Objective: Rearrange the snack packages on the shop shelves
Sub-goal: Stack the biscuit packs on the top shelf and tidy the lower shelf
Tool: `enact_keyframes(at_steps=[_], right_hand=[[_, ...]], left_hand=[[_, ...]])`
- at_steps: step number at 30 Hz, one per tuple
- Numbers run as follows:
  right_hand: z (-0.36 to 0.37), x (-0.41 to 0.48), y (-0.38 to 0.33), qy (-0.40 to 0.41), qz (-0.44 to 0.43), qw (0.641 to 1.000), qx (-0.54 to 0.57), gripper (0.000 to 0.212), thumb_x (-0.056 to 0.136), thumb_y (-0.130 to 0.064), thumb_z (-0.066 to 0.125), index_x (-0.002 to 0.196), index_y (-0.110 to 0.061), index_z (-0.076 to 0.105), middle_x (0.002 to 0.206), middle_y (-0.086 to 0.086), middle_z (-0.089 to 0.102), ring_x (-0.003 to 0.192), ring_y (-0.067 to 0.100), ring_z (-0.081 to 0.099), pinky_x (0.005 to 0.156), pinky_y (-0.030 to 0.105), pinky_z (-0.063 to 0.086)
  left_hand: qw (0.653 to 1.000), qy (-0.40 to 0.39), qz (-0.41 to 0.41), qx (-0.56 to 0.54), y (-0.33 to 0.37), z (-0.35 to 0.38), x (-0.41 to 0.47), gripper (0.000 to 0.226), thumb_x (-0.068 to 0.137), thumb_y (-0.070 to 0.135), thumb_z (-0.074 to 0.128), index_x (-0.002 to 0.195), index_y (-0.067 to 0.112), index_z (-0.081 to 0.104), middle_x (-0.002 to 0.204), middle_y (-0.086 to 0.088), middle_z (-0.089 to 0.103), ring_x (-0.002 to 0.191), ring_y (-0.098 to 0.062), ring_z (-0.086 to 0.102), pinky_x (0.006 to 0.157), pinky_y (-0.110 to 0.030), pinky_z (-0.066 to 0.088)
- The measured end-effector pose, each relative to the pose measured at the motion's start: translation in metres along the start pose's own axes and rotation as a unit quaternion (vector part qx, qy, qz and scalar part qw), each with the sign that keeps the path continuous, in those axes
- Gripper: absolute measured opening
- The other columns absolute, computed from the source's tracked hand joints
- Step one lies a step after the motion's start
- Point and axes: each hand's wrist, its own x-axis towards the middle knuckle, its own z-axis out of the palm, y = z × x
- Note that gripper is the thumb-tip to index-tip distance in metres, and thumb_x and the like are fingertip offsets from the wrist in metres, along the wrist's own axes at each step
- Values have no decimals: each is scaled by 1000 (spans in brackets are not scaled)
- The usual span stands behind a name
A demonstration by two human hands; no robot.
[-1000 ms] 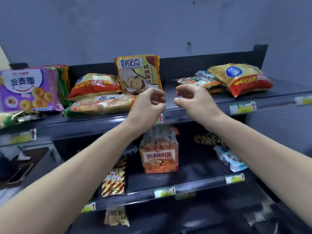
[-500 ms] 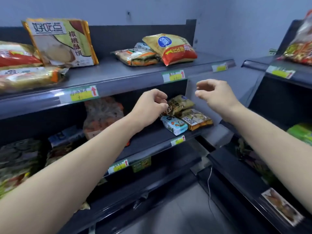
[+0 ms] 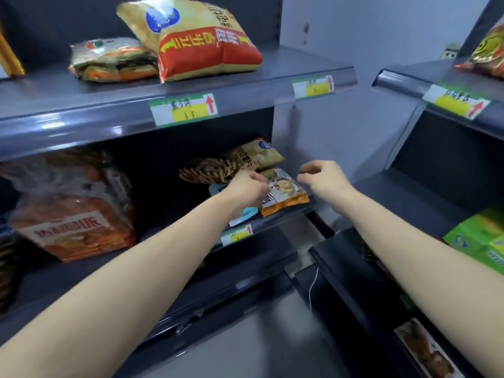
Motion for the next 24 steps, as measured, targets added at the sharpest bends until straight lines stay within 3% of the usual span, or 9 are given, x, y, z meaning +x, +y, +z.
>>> enact_keyframes(at_steps=[3,6,10,12,16,20,22,23,24], right_hand=[[-1,36,26,-38,20,999,-5,34,88,-13,64,121,-6,61,118,9,64,92,13,56,75,18,39],[5,68,45,-83,28,996,-8,34,89,-11,62,122,-3,60,116,10,64,88,14,57,74,17,43],[16,103,63,-138,29,989,-34,36,88,-9,62,123,1,58,120,17,63,106,29,61,96,39,48],[22,121,71,-160,16,986,-53,41,88,-10,62,127,1,55,123,16,61,105,30,62,96,42,49],[36,154,81,-202,-17,973,-106,47,92,-18,59,135,-4,48,116,10,59,56,0,51,60,16,40],[54,175,80,-245,-47,954,-165,50,94,-20,56,140,-7,43,140,15,49,104,24,60,82,19,48],[68,185,82,-260,-53,949,-168,46,93,-24,56,137,-13,48,132,15,56,96,25,61,66,14,51],[74,188,82,-267,-58,945,-178,45,92,-27,56,136,-17,49,132,14,57,99,26,59,68,15,54],[82,191,83,-275,-67,938,-199,45,92,-32,54,136,-21,49,135,12,54,114,30,54,83,26,54]], left_hand=[[996,-7,-70,-49,-8,34,35,17,88,-4,51,77,8,53,80,-13,55,67,-20,55,55,-24,50],[985,-8,-143,-99,-20,63,62,13,91,0,50,80,7,53,82,-14,55,68,-22,53,57,-27,52],[967,7,-208,-146,-27,83,89,18,95,8,48,78,8,51,77,-11,55,68,-21,53,64,-30,48],[955,15,-243,-167,-28,85,100,21,98,13,44,79,7,50,77,-11,54,67,-22,51,62,-30,46],[925,25,-310,-220,-34,86,116,27,101,21,40,86,2,51,90,-18,52,71,-25,51,80,-32,46],[903,25,-344,-256,-39,81,125,29,101,21,40,86,-1,52,92,-19,54,77,-26,53,77,-32,47],[897,19,-364,-249,-43,77,127,34,99,22,45,110,-9,54,108,-21,59,100,-29,59,80,-33,49],[893,17,-376,-245,-45,75,127,43,98,24,48,122,-12,49,120,-22,58,111,-30,58,81,-33,49],[890,19,-385,-243,-48,73,129,50,97,25,50,129,-13,44,127,-23,56,115,-31,57,82,-33,50]])
